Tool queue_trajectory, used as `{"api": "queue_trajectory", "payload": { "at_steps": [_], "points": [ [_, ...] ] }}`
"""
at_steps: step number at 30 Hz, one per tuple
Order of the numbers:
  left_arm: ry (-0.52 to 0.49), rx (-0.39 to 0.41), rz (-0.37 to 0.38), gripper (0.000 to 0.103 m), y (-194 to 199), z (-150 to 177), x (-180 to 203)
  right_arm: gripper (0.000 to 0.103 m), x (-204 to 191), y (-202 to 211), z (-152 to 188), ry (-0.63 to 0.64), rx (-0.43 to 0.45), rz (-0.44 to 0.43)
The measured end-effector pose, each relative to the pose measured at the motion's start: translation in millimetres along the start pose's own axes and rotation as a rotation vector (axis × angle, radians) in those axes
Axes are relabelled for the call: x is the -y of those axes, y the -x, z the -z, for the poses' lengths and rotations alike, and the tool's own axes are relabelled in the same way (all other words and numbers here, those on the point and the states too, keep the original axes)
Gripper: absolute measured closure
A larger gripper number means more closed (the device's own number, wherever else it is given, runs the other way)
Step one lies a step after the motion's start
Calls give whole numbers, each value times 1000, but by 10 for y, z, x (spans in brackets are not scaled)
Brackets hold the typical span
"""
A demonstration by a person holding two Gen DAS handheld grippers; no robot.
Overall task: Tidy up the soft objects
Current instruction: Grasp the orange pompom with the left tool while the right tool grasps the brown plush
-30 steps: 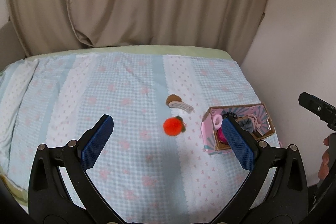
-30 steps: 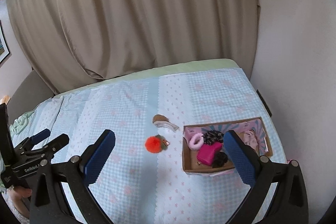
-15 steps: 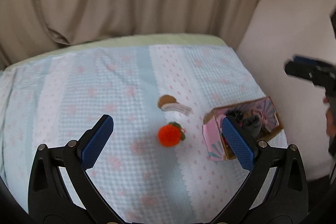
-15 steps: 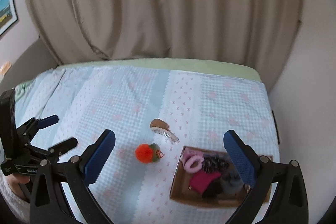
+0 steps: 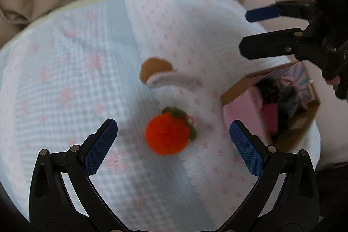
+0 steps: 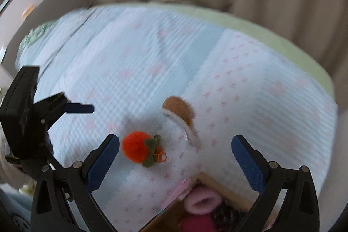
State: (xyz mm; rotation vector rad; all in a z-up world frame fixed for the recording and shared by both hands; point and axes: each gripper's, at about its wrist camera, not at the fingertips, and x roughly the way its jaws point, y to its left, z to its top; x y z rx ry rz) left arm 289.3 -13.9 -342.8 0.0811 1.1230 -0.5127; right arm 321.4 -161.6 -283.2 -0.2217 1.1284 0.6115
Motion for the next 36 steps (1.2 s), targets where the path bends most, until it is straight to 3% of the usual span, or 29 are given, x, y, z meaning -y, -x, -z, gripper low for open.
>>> {"api": "queue_trajectory", "payload": {
  "at_steps": [5,8,13,16,18,24,27,36],
  "points": [
    [41,-26,24,1,-482,113,-112,1,60,-722,-97,120,-118,-54],
    [27,-40,24,3,-726,167,-106,10,135,-1099,-184,133,-181,-85],
    [3,-59,33,11,-1040,248,-75,14,96,-1553,-288,213,-248,-97],
    [-11,-80,36,25,-1207,280,-69,26,56,-1762,-339,258,-289,-106],
    [-23,-96,33,38,-1295,296,-64,29,33,-1885,-358,284,-318,-94],
    [-49,-102,29,65,-1369,275,-49,57,-47,-2070,-421,331,-366,-94],
    [-42,-107,34,68,-1372,257,-71,64,-75,-2106,-434,345,-370,-75],
    [0,-80,31,69,-1165,129,-245,67,-151,-1904,-425,305,-318,-54]
  ]
}}
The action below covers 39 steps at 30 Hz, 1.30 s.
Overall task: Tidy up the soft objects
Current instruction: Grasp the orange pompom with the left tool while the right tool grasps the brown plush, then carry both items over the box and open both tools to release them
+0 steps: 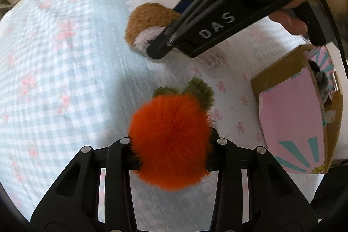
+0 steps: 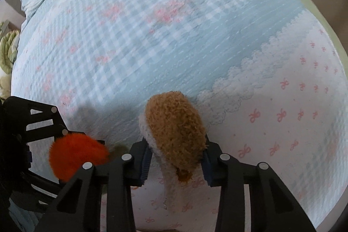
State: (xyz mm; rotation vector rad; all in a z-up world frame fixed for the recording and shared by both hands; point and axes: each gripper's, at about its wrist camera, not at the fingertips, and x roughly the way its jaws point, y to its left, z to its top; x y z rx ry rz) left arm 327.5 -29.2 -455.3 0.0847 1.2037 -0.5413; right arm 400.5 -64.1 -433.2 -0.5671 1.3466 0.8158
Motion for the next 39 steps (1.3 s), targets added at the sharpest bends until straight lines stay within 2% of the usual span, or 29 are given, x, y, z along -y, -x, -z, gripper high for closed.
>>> {"api": "queue_trajectory", "payload": {
  "at_steps": [4,11,15,21,27,31,35,39],
  "points": [
    [22,19,-13,69,182,-34,-146,67,-55,243,-15,-45,48,7],
    [39,79,-39,69,719,-87,-212,67,-290,761,30,-56,107,45],
    [26,114,-58,69,1120,-135,-164,67,-433,1189,135,-74,148,70],
    [18,177,-83,69,1939,-76,72,67,-780,1921,369,-116,224,107],
    [28,242,-97,69,2731,-16,437,67,-1177,2657,746,-194,309,130],
    [39,274,-96,69,3081,71,733,67,-1366,3096,1145,-296,373,135],
    [52,301,-83,69,3301,116,1076,67,-1462,3400,1603,-391,415,157],
    [54,321,-66,69,3344,151,1375,67,-1463,3618,2128,-512,458,175]
  ]
}}
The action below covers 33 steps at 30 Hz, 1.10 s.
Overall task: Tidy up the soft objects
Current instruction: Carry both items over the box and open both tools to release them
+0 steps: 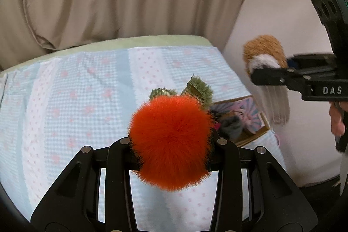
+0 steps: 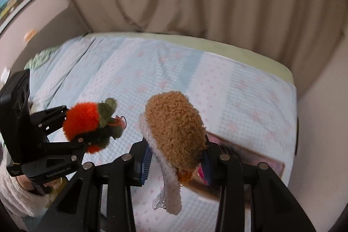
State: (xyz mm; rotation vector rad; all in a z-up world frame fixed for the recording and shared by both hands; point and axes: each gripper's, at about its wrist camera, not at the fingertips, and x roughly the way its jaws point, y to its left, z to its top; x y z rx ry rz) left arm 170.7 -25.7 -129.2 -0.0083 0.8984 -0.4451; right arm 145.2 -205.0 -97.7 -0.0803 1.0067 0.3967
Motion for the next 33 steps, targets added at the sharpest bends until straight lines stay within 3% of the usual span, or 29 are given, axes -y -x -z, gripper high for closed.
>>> {"api": "queue_trajectory", "payload": {
  "at_steps": [6,14,26,33],
  "points": [
    [-17,-6,39,69,-79,53,515,67,409,348,408,-112,38,69],
    [-14,-32,81,69,-509,25,1059,67,1065,366,774,-261,24,128],
    [56,-202,70,69,-1625,147,1291,67,1973,-270,1135,-459,-86,152],
    [17,-326,41,69,-2282,254,1355,67,2269,-840,1224,-499,-183,151]
  ]
}}
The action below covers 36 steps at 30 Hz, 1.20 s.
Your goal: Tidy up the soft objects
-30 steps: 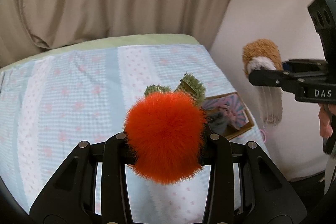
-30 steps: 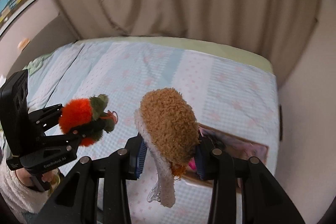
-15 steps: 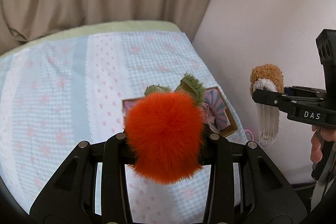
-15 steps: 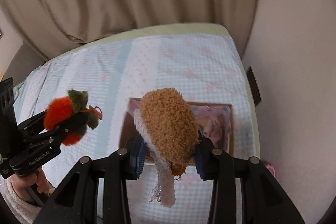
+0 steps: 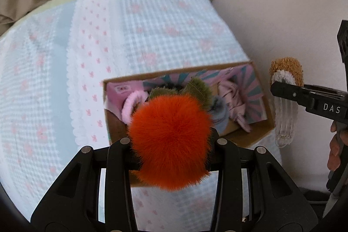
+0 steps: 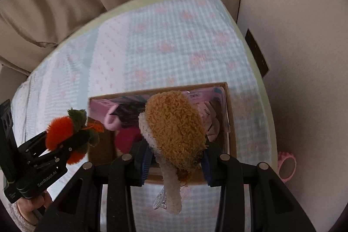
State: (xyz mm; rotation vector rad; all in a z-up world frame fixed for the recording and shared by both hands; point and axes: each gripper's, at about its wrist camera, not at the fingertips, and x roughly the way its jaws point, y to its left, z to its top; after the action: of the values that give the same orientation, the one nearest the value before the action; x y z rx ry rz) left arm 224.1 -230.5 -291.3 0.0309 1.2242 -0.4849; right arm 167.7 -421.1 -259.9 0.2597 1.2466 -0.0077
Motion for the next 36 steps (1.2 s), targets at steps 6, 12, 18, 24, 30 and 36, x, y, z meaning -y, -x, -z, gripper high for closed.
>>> {"api": "queue_trajectory", "payload": {
  "at_steps": [6,12,18,24,30,36],
  "points": [
    [-43,-100,-12,69,-461,102,40,67,103,-476,-8,31,-70,2],
    [-145,-151,-24,69,-685,219,204,67,198,-707,-25,21,-108,-4],
    [-205,-125,-43,1,-653,236,328,52,141,-749,-89,48,-89,8],
    [-164,-125,-42,1,-598,281,239,0,115,-740,-87,51,-82,18],
    [-149,-116,-48,1,-484,325,152,0,70,-618,16,37,-64,14],
    [-127,-59,-51,1,-167,340,106,0,-73,-373,53,39,-20,14]
  ]
}}
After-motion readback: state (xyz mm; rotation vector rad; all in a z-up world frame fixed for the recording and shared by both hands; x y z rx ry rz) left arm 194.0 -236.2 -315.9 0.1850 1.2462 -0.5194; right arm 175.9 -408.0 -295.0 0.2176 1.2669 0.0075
